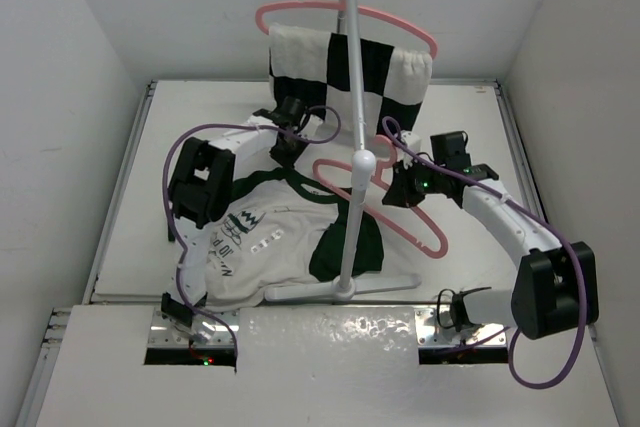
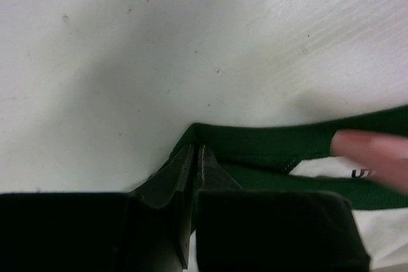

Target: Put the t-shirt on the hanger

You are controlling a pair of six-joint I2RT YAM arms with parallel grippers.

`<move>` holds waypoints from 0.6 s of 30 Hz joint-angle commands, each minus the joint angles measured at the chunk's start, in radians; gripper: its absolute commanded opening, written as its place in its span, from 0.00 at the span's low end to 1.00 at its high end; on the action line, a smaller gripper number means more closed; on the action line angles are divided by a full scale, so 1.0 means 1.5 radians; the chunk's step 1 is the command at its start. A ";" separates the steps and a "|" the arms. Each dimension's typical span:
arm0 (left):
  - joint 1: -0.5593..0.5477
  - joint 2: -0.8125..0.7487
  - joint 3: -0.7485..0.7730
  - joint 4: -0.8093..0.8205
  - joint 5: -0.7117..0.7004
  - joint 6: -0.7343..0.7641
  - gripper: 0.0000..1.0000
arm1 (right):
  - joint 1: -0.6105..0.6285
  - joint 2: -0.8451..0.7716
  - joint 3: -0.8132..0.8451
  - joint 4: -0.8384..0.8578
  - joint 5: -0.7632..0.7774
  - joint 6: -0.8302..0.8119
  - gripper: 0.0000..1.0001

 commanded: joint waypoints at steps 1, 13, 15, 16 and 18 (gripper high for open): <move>0.002 -0.079 0.001 -0.001 -0.027 0.016 0.00 | 0.026 0.002 0.039 0.029 -0.056 -0.008 0.00; 0.002 -0.177 -0.048 -0.029 0.069 0.083 0.00 | 0.048 0.116 0.099 0.084 -0.098 0.001 0.00; 0.002 -0.182 -0.053 -0.037 0.089 0.089 0.00 | 0.048 0.123 0.117 0.063 -0.096 -0.004 0.00; 0.002 -0.185 -0.057 -0.041 0.089 0.096 0.00 | 0.048 0.124 0.124 0.055 -0.093 -0.010 0.00; 0.002 -0.190 -0.066 -0.052 0.075 0.103 0.00 | 0.047 0.118 0.148 0.032 -0.084 -0.038 0.00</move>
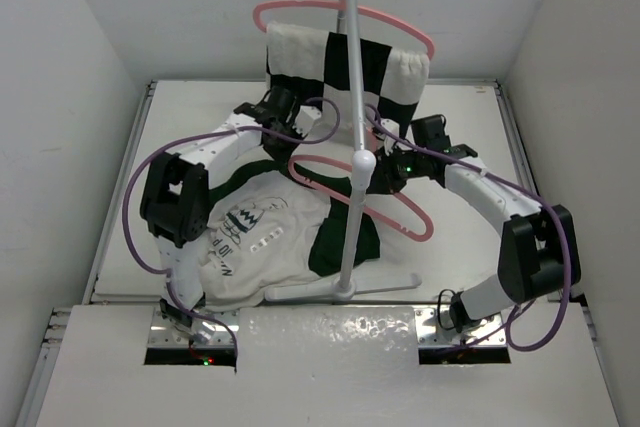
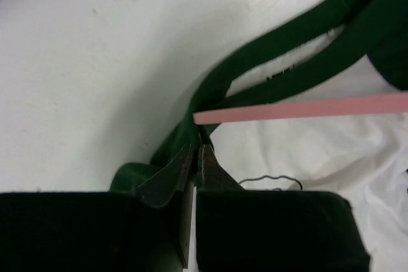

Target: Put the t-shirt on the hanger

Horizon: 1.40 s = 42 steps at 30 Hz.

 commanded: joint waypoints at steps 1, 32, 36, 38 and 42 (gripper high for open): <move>0.003 -0.037 -0.032 -0.021 0.011 0.030 0.00 | 0.001 -0.021 0.063 -0.022 -0.010 -0.041 0.00; 0.027 -0.036 -0.072 0.095 0.000 -0.049 0.00 | 0.014 0.073 0.084 -0.041 0.026 -0.179 0.00; 0.027 -0.064 -0.102 0.147 0.023 -0.036 0.00 | 0.034 0.091 0.132 -0.097 0.039 -0.234 0.00; 0.028 -0.060 -0.094 0.153 0.003 -0.039 0.00 | 0.038 0.086 0.131 -0.100 0.040 -0.241 0.00; 0.031 -0.045 -0.073 0.139 -0.009 -0.031 0.00 | 0.039 0.060 0.102 -0.087 0.059 -0.247 0.00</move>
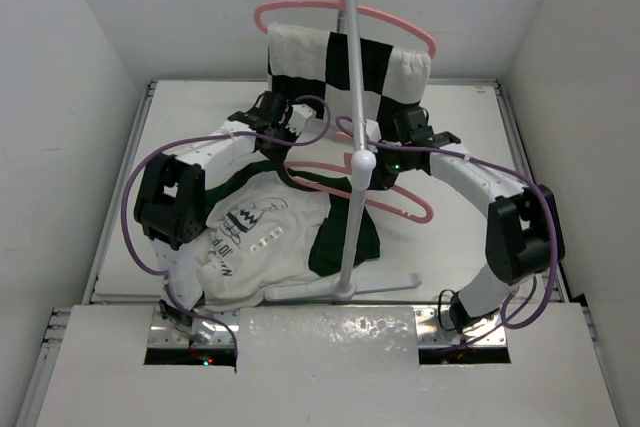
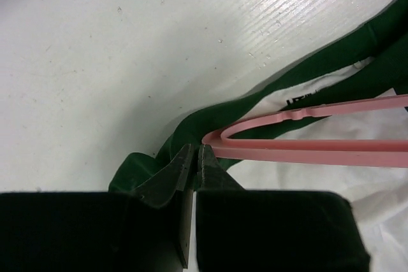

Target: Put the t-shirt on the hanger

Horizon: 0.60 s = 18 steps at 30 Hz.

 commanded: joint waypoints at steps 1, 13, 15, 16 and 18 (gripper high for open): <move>0.007 -0.023 0.020 0.027 -0.007 0.009 0.00 | 0.003 -0.030 -0.002 -0.008 0.014 -0.033 0.00; 0.011 -0.030 0.039 0.031 0.016 0.007 0.00 | 0.004 -0.033 -0.001 -0.006 -0.013 -0.029 0.00; 0.011 -0.045 0.036 0.027 0.033 0.003 0.00 | 0.004 -0.030 0.003 -0.006 -0.021 -0.023 0.00; 0.011 -0.049 0.034 0.023 0.033 0.003 0.00 | 0.004 -0.032 0.002 -0.002 -0.025 -0.021 0.00; 0.011 -0.057 0.026 0.017 0.048 0.014 0.00 | 0.004 -0.039 -0.012 0.021 -0.035 0.002 0.00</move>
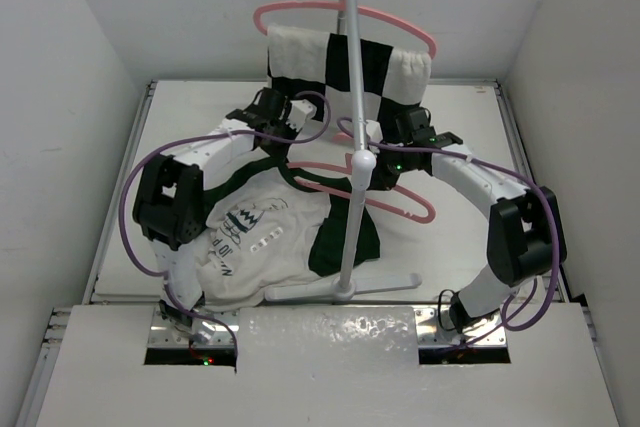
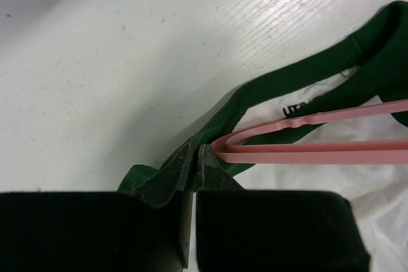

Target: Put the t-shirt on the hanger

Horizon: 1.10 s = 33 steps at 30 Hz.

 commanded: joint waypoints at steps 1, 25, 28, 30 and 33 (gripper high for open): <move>0.008 -0.068 0.008 0.006 0.048 0.020 0.00 | 0.004 -0.029 -0.019 0.051 -0.045 0.028 0.00; -0.062 -0.257 0.061 -0.260 0.348 0.166 0.00 | 0.035 -0.049 -0.102 0.449 -0.038 0.386 0.00; -0.063 -0.288 0.035 -0.278 0.333 0.178 0.00 | 0.036 -0.035 -0.095 0.492 -0.032 0.418 0.00; -0.064 -0.306 0.010 -0.297 0.332 0.208 0.00 | 0.037 -0.026 -0.089 0.506 -0.030 0.435 0.00; -0.075 -0.330 -0.030 -0.313 0.328 0.248 0.00 | 0.039 -0.025 -0.074 0.499 -0.031 0.424 0.00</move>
